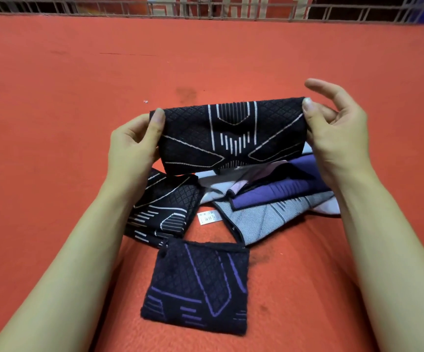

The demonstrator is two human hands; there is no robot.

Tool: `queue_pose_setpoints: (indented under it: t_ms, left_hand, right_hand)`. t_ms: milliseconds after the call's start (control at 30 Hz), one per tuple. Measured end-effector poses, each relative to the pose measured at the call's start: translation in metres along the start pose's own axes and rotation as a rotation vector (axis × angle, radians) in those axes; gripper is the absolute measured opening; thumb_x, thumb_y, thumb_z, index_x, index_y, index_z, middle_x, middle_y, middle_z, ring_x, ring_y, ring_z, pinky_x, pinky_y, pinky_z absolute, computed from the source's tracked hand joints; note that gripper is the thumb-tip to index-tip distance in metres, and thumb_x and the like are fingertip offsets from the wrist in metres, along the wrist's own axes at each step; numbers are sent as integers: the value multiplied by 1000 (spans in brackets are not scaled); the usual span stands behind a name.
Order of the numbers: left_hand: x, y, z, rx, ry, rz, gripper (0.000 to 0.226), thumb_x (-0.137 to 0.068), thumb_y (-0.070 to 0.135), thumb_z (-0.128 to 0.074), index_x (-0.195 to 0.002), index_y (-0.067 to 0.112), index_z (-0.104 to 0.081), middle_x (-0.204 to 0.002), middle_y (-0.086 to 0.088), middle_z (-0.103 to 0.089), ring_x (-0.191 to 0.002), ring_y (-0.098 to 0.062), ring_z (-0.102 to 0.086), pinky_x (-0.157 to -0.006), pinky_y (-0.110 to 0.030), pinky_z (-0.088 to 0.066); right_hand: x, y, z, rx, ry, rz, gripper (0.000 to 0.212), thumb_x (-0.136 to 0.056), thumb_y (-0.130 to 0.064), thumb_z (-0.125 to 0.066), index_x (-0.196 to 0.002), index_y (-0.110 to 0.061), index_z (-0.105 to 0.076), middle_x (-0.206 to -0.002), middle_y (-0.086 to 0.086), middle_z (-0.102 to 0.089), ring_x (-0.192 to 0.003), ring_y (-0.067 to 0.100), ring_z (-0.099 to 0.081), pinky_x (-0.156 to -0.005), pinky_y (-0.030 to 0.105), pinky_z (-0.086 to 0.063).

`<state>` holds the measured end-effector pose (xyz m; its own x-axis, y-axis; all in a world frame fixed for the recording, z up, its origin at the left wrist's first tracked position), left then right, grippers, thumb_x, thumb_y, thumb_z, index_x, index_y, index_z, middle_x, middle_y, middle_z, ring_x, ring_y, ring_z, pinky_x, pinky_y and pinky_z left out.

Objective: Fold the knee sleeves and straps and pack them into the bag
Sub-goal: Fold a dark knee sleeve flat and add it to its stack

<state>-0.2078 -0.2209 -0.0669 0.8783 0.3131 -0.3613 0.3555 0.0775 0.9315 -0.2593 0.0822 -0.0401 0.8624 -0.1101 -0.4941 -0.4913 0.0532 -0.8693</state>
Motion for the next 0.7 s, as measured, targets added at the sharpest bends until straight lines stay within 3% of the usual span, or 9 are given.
queue_pose_setpoints:
  t_ms: [67,133,233,367,467,567,700]
  left_hand:
    - [-2,-4,0,-29,11,33,40,-103,46,-61,-96,9,-74,-90,-9,-69,-84,-20,-62,-77,-47,-57]
    - [-2,-11,-3,-163,34,53,44,-102,50,-61,-94,8,-72,-84,-3,-68,-79,-14,-60,-74,-38,-53]
    - [1,-25,-5,-377,119,101,33,-97,50,-67,-94,19,-60,-82,4,-64,-73,-10,-58,-70,-32,-46]
    - [1,-32,-10,-182,132,294,45,-92,41,-78,-120,17,-51,-93,4,-74,-81,-15,-71,-75,-35,-56]
    - [1,-24,-14,138,-29,442,31,-98,30,-71,-120,10,-64,-94,-6,-76,-84,-22,-73,-77,-35,-62]
    - [10,-15,-16,380,-309,585,32,-100,38,-56,-111,13,-73,-98,-10,-77,-87,-22,-75,-84,-34,-61]
    - [12,-18,-19,158,-357,562,56,-96,61,-50,-93,15,-80,-91,-10,-77,-80,-23,-73,-80,-33,-57]
  right_hand:
    - [0,5,-3,7,15,-29,19,-100,-22,-65,-118,-25,-71,-79,-1,-70,-75,15,-58,-74,32,-49]
    - [2,13,-10,101,-7,-41,16,-102,-23,-62,-115,-22,-73,-91,-3,-71,-82,9,-60,-80,24,-47]
    - [7,32,-15,299,-84,-168,19,-102,-33,-63,-115,-22,-73,-106,-11,-72,-86,-9,-62,-82,11,-45]
    - [6,37,-7,397,-79,-258,29,-96,-42,-68,-119,-26,-71,-112,-10,-72,-96,6,-70,-94,33,-57]
    - [7,31,-10,574,-220,-293,45,-95,-51,-67,-132,-25,-62,-119,-8,-69,-100,6,-66,-93,26,-50]
    - [12,31,-17,686,-288,-288,58,-92,-57,-68,-139,-24,-57,-127,-4,-65,-111,12,-64,-103,33,-47]
    - [17,28,-24,739,-306,-168,52,-90,-49,-73,-134,-24,-61,-130,-3,-65,-123,14,-59,-109,36,-44]
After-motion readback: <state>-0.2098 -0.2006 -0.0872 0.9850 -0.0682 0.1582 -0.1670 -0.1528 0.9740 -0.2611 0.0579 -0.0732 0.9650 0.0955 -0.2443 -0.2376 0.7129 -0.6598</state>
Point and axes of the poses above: each hand's wrist, its own x-axis away from the middle knuckle, its own z-axis out of the back of the hand, y = z × x, the point moved 2 cm from there along -x, towards the middle knuckle
